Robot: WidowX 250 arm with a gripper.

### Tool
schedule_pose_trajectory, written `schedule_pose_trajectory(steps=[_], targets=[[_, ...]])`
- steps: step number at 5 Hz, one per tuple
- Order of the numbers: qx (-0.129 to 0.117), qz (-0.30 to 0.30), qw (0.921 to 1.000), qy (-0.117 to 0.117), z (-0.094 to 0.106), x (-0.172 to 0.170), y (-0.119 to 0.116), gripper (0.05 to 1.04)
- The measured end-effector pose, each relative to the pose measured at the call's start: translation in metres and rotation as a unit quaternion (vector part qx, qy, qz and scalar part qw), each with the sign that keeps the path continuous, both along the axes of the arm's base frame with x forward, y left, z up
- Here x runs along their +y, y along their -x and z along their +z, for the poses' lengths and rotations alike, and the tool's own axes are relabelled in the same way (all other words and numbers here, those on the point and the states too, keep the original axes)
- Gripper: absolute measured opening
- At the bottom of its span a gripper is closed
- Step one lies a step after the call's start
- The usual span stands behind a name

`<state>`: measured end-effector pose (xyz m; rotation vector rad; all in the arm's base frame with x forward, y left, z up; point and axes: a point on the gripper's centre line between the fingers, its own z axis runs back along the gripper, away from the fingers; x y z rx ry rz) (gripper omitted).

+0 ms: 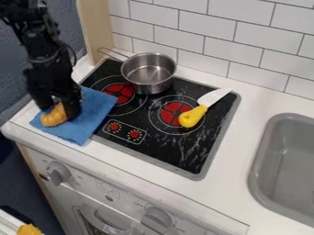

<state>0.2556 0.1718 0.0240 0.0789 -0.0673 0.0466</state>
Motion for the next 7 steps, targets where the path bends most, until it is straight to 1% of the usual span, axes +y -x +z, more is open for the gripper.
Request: schedule_pose_trajectory(steps=[1, 2, 3, 4, 5, 6, 7], targets=[[0.005, -0.019, 0.9998, -0.007, -0.001, -0.011, -0.007, 0.725], [-0.014, -0.035, 0.9992, -0.012, 0.013, -0.022, -0.011, 0.628], [-0.058, -0.056, 0.9967, -0.010, 0.045, -0.044, -0.016, 0.628], [-0.065, -0.093, 0.9935, 0.000, 0.061, -0.078, -0.023, 0.628], [-0.053, -0.141, 0.9883, 0.027, 0.052, -0.127, -0.024, 0.628], [-0.010, -0.177, 0.9831, 0.047, 0.021, -0.170, -0.020, 0.628], [0.024, -0.199, 0.9787, 0.043, -0.003, -0.200, -0.016, 0.628]])
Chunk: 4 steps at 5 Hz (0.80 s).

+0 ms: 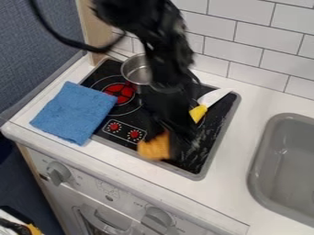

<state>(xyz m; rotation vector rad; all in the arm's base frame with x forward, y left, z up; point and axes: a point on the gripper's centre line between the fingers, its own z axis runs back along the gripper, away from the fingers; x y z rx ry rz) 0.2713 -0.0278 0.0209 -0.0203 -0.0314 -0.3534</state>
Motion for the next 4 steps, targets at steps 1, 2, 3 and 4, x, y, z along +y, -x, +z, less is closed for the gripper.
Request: schedule_pose_trajectory(steps=[1, 2, 3, 4], targets=[[0.004, -0.015, 0.9998, -0.008, -0.006, -0.016, -0.003, 0.671], [0.006, -0.019, 0.9998, -0.009, -0.007, -0.024, -0.002, 0.778], [-0.021, -0.001, 0.9998, 0.003, 0.011, -0.027, -0.004, 0.994], [-0.061, 0.026, 0.9975, 0.024, 0.046, -0.024, -0.007, 1.003]])
